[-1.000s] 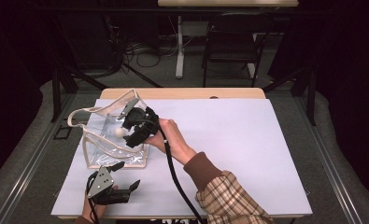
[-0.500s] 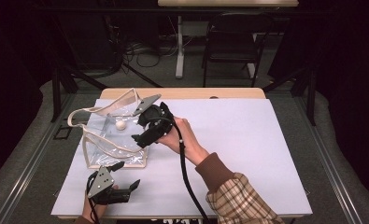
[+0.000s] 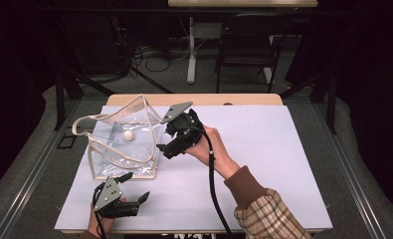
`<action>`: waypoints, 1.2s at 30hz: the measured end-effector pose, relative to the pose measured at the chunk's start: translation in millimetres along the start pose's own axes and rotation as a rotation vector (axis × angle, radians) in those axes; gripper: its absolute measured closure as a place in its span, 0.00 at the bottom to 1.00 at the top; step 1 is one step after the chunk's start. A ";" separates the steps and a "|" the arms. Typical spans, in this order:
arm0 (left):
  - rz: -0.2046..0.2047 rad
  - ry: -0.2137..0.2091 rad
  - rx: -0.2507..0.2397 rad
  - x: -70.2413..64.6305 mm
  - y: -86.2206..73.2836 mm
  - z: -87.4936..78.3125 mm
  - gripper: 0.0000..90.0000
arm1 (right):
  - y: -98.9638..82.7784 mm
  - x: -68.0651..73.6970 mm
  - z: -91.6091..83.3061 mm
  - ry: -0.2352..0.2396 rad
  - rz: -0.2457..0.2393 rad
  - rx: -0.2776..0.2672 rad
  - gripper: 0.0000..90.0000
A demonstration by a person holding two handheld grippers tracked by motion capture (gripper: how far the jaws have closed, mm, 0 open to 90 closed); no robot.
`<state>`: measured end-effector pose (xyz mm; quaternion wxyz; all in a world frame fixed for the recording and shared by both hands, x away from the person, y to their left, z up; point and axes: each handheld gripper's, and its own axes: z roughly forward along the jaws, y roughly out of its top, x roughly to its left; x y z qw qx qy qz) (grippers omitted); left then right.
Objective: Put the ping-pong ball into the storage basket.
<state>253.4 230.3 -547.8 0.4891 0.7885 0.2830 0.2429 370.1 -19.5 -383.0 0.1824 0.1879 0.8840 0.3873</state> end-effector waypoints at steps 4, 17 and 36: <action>-0.003 0.002 -0.003 0.0 -1.1 -2.8 0.18 | -11.6 -3.1 -5.8 -0.015 0.005 0.003 0.06; -0.005 0.003 -0.002 -0.4 -1.2 -3.0 0.18 | -41.4 -8.7 -13.3 -0.034 0.025 0.021 0.06; 0.000 0.004 0.002 -0.4 -1.0 -2.2 0.18 | -81.5 -15.1 -32.5 -0.091 0.056 0.010 0.06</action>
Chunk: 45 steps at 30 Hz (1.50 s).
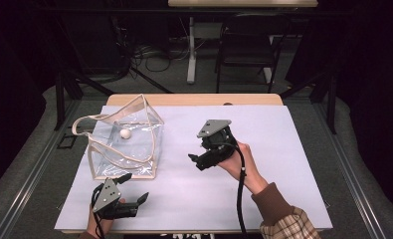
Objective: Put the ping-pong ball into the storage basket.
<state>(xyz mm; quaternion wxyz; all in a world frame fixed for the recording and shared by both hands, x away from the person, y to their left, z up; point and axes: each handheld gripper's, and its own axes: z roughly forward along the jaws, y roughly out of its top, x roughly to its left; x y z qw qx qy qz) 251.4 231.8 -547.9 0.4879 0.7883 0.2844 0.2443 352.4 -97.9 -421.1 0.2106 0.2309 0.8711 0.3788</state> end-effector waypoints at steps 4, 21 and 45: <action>0.005 -0.006 0.001 0.1 0.2 0.8 0.18 | -9.4 -1.1 -4.0 -0.010 0.010 -0.004 0.06; 0.004 -0.003 0.001 0.0 0.3 0.5 0.18 | -50.6 -5.4 -17.3 -0.054 0.047 -0.005 0.06; 0.003 0.000 -0.001 -0.3 0.6 0.6 0.18 | -91.5 -7.1 -36.4 -0.091 0.099 -0.024 0.06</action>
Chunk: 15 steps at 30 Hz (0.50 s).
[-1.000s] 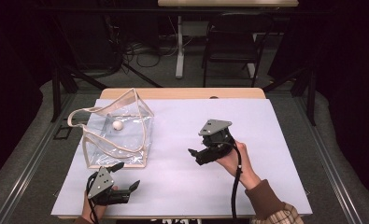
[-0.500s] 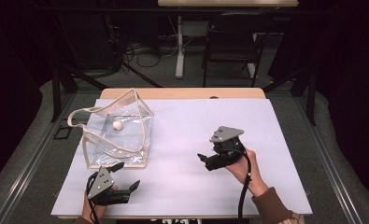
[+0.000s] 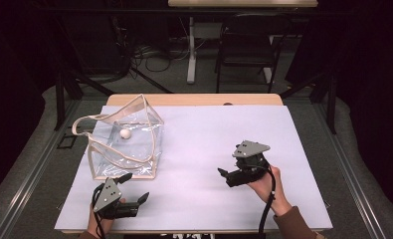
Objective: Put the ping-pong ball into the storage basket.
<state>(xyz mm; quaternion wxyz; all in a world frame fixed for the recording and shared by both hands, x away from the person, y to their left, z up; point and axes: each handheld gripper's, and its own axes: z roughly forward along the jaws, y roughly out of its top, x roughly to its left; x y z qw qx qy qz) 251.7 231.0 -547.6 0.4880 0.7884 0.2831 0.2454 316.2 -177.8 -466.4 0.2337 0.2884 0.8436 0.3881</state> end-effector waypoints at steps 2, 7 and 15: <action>0.000 -0.002 0.001 0.1 -0.1 0.2 0.18 | -3.1 -0.5 -3.0 -0.008 0.002 -0.002 0.06; 0.000 -0.001 0.000 0.0 0.0 0.2 0.18 | -12.4 -3.4 -8.4 -0.018 0.018 -0.004 0.06; 0.000 -0.001 0.001 0.0 0.0 0.6 0.18 | -28.0 -4.5 -11.2 -0.028 0.031 0.008 0.06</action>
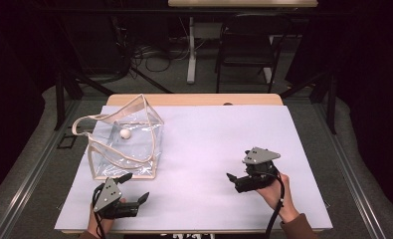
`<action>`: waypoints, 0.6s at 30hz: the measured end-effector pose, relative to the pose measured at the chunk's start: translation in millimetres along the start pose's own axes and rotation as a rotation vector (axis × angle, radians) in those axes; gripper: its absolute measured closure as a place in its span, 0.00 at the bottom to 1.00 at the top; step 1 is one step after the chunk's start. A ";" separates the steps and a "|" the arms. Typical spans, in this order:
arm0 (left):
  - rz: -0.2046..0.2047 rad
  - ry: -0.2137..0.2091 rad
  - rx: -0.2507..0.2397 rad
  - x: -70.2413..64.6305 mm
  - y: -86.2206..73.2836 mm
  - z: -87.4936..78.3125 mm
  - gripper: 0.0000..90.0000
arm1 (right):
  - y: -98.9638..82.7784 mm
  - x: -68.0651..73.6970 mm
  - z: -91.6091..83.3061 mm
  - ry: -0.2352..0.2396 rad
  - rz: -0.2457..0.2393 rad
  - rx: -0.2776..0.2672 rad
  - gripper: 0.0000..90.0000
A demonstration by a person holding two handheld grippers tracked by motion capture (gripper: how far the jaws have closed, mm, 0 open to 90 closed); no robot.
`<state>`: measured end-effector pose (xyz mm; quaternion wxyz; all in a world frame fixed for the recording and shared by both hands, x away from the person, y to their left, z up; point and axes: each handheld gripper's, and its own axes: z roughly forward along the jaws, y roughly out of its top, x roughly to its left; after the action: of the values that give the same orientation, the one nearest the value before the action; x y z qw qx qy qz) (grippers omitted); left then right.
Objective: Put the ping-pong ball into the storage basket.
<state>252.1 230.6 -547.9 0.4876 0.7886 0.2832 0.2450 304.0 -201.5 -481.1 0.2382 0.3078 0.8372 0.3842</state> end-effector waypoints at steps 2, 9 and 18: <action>0.000 -0.001 -0.001 0.0 0.0 0.0 0.18 | -4.3 -0.3 -0.7 0.000 0.008 0.001 0.06; -0.002 0.001 0.000 -0.1 -0.1 0.2 0.18 | -16.4 -3.1 -5.0 -0.017 0.019 0.007 0.06; -0.003 -0.001 0.000 -0.3 -0.2 0.4 0.18 | -33.5 -4.3 -8.9 -0.022 0.038 0.011 0.07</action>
<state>252.0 230.2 -548.3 0.4881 0.7883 0.2843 0.2439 290.3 -226.2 -501.6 0.2384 0.3292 0.8306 0.3806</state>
